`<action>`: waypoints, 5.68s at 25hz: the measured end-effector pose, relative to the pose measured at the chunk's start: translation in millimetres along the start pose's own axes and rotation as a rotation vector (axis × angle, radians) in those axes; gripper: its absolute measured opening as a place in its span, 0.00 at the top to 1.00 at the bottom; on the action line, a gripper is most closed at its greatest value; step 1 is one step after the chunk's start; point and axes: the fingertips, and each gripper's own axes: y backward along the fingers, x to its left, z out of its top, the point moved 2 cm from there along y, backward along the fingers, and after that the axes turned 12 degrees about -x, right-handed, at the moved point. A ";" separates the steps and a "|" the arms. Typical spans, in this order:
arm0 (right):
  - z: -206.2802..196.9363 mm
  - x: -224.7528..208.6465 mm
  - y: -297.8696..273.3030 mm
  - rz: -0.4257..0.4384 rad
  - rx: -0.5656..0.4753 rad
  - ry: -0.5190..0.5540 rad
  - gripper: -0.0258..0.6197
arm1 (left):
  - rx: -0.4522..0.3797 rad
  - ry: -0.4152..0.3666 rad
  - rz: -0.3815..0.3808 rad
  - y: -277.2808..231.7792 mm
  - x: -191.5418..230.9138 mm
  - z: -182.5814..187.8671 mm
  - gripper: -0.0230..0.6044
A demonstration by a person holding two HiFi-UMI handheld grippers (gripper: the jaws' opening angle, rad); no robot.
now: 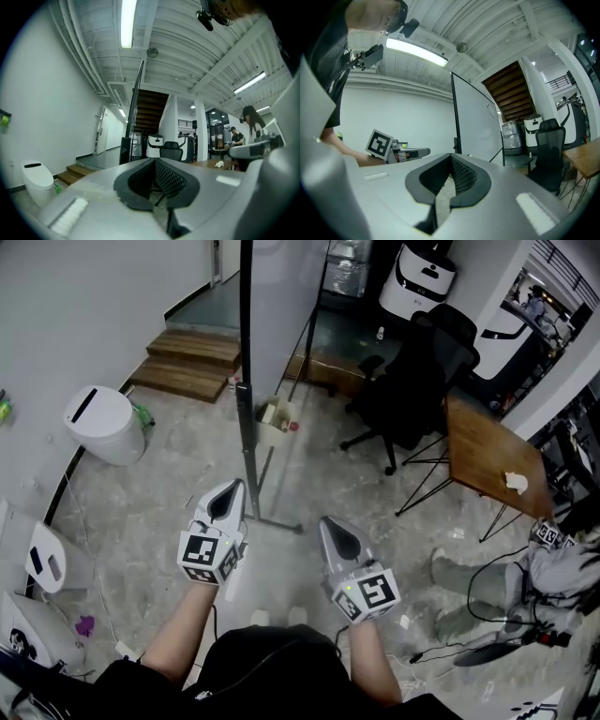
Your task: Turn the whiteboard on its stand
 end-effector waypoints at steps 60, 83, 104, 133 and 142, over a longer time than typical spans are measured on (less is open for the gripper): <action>-7.1 -60.5 -29.5 -0.045 0.069 0.042 0.95 | 0.111 -0.034 0.204 -209.7 126.1 -73.7 0.65; 2.2 -52.2 0.1 -0.086 0.049 0.029 0.95 | 0.142 -0.029 0.219 -192.2 120.5 -69.2 0.66; 6.0 -22.0 20.0 -0.049 0.020 0.023 0.95 | 0.145 -0.019 0.249 -114.8 103.3 -59.2 0.66; 22.8 -8.5 45.5 -0.007 -0.020 0.027 0.95 | 0.151 -0.032 0.272 -34.8 60.0 -47.4 0.66; 27.8 -5.3 40.1 -0.006 -0.035 0.039 0.95 | 0.143 -0.054 0.242 -33.2 63.4 -49.1 0.65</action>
